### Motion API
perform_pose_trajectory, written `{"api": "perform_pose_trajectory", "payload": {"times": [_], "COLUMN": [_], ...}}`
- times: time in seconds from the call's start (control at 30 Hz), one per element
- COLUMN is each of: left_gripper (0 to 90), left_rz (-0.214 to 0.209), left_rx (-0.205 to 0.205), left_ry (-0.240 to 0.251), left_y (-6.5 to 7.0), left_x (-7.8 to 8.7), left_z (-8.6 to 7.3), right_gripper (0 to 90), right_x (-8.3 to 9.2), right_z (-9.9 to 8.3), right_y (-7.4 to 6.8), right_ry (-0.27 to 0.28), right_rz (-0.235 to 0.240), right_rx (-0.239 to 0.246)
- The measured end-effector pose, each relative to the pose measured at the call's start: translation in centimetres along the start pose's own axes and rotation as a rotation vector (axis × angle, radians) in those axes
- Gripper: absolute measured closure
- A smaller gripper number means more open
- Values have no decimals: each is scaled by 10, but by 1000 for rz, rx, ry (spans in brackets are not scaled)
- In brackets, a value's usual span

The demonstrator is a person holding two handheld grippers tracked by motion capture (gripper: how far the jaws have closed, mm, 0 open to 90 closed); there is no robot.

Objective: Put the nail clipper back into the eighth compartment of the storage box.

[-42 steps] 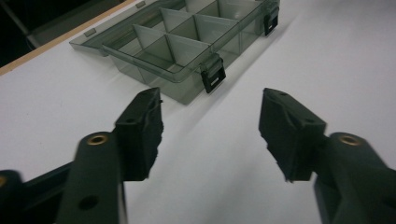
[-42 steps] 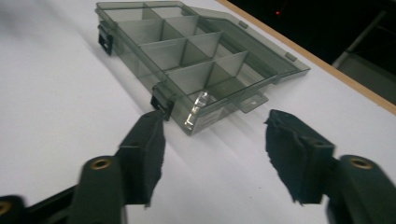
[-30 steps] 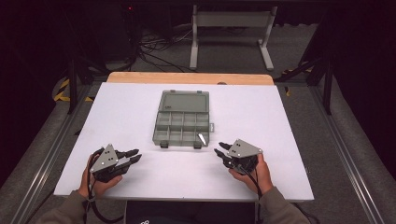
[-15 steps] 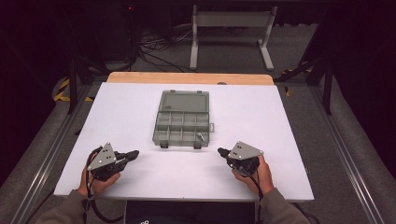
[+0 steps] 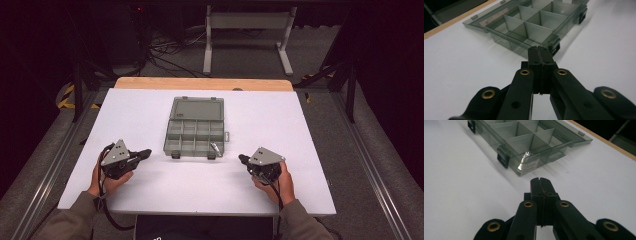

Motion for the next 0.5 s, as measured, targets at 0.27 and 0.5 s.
{"api": "perform_pose_trajectory", "payload": {"times": [0.27,0.5], "left_gripper": [899,899], "left_rz": [18,36], "left_rx": [-21,-24], "left_ry": [-17,-25], "left_y": [-11,-16], "left_x": [-15,-19], "left_z": [4,2], "right_gripper": [900,900], "right_x": [-5,-7], "right_z": [3,5], "right_y": [17,20], "right_ry": [3,-1], "right_rz": [-33,-42], "right_rx": [-40,-39]}}
Point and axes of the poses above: each handheld gripper's, and its own axes: x roughly backward along the jaws, z roughly out of its top, y roughly to its right, the point moved 3 cm from there along -x, roughly forward along the jaws, and after that the axes turned 15 degrees about z, right-handed, at the moved point
